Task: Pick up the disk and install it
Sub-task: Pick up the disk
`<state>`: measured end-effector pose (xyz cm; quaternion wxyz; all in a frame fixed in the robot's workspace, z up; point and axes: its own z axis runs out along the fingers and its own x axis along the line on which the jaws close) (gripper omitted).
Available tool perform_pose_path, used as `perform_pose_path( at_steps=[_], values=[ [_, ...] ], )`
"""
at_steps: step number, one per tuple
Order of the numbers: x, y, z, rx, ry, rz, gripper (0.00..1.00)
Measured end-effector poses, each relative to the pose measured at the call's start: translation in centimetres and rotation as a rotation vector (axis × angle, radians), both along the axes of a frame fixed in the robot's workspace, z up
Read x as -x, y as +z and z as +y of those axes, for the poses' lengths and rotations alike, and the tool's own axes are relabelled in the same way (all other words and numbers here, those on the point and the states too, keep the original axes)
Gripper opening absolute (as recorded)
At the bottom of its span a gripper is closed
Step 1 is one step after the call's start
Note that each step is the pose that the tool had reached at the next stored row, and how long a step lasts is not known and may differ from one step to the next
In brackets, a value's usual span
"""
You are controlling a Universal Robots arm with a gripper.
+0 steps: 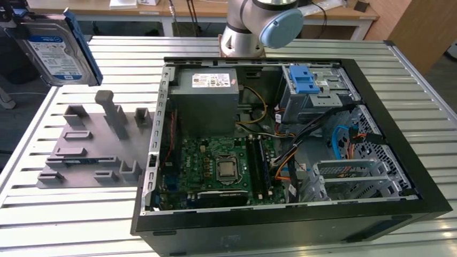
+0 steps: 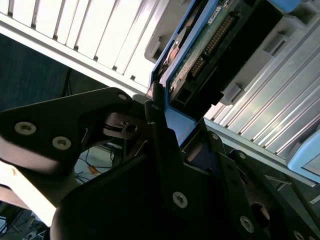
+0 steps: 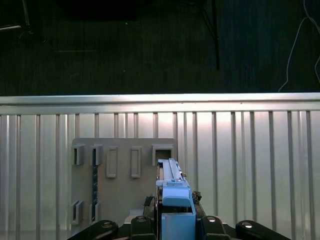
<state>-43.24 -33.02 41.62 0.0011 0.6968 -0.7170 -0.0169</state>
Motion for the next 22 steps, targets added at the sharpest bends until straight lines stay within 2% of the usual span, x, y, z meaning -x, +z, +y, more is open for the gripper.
perform_pose_path(
  at_steps=[22],
  values=[
    [0.0, 1.97, 0.01, -0.0001, 0.0, -0.0001, 0.36]
  ],
)
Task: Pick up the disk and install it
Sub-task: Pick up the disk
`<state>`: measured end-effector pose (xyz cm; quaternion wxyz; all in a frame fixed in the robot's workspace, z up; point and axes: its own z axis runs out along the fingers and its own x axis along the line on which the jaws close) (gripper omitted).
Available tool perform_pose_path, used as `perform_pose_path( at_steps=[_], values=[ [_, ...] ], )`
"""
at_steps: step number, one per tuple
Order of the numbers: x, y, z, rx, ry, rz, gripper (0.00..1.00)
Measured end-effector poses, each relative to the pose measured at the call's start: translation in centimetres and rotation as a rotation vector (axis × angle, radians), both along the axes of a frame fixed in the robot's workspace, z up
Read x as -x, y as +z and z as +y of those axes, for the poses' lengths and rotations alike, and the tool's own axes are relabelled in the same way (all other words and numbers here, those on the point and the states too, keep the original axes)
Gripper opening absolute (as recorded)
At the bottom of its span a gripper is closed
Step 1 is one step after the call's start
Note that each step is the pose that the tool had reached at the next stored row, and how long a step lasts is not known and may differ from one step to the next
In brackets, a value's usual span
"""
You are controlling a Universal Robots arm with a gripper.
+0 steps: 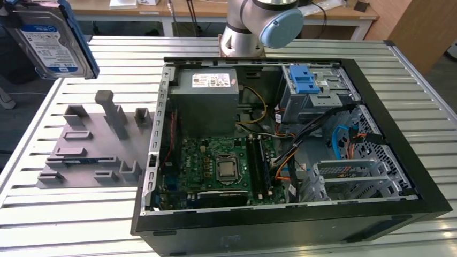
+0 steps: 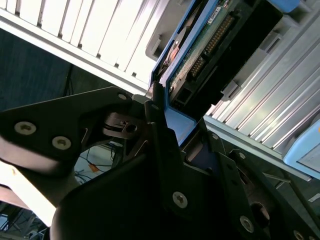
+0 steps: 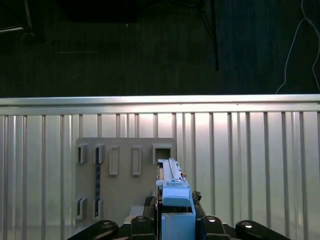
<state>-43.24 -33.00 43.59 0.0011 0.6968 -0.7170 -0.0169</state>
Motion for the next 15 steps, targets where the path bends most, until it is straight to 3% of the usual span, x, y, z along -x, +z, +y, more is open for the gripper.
perform_pose_path(
  at_steps=[15],
  values=[
    [0.0, 1.42, 0.0, 0.0, 0.0, -0.0001, 0.36]
  ],
)
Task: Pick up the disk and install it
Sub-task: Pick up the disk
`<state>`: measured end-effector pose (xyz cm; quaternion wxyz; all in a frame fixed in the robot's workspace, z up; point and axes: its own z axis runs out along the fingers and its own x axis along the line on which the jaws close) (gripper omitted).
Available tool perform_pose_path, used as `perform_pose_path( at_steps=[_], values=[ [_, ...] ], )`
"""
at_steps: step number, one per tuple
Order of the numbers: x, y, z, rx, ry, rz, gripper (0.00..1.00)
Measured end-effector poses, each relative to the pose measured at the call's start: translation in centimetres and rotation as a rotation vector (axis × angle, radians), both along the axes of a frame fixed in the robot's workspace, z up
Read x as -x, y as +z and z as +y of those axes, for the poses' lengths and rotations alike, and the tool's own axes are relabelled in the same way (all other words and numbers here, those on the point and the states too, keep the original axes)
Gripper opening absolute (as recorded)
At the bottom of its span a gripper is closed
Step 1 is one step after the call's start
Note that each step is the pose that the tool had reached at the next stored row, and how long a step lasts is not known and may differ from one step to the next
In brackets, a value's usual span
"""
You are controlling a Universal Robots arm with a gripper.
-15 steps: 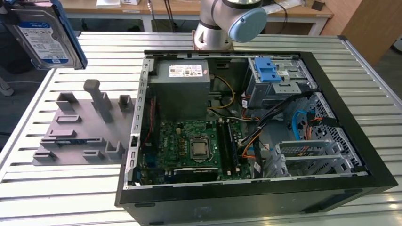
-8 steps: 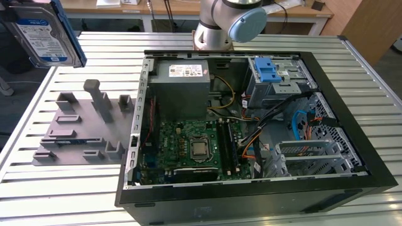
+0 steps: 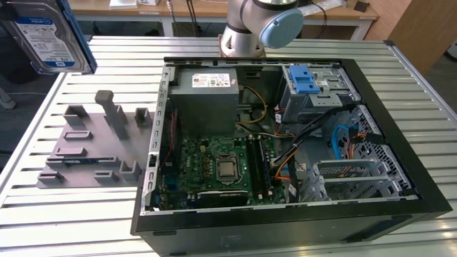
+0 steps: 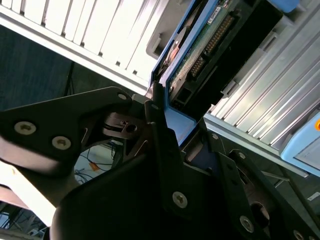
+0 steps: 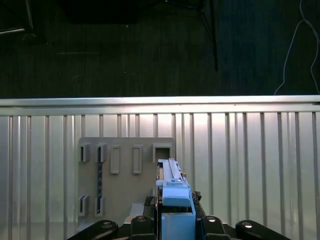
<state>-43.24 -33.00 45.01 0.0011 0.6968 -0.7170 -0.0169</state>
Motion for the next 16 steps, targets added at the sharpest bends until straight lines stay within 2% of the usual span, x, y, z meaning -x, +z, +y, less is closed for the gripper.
perform_pose_path(
  at_steps=[16],
  values=[
    [0.0, 1.87, 0.0, 0.0, 0.0, 0.0001, 0.36]
  ],
)
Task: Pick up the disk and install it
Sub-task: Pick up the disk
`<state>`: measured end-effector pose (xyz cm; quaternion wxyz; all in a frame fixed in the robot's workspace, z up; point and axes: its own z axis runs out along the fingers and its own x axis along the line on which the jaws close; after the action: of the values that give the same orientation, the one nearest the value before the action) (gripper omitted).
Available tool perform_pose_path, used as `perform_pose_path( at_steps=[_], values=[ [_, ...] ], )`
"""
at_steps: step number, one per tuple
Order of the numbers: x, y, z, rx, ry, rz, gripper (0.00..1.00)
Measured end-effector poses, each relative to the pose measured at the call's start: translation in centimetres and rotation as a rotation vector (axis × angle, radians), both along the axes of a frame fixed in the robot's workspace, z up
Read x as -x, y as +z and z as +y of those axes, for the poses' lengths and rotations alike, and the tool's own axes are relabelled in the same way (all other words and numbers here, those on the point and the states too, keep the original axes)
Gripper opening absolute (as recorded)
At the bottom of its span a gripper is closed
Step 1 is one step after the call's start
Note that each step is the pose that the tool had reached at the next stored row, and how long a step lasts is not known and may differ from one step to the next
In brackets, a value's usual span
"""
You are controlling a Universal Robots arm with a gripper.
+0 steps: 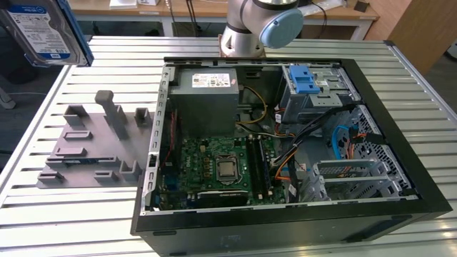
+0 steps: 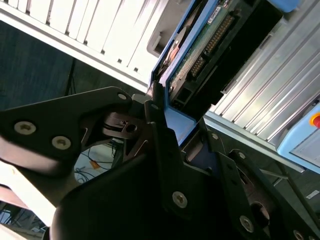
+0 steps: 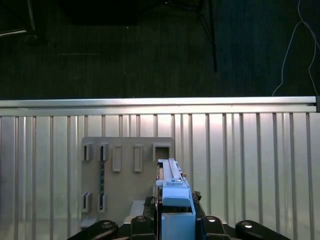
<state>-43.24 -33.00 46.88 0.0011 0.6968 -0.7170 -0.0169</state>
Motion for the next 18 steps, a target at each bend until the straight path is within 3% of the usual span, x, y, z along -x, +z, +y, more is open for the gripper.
perform_pose_path(
  at_steps=[18],
  values=[
    [0.0, 2.54, 0.0, -0.0006, 0.0, 0.0002, 0.36]
  ],
)
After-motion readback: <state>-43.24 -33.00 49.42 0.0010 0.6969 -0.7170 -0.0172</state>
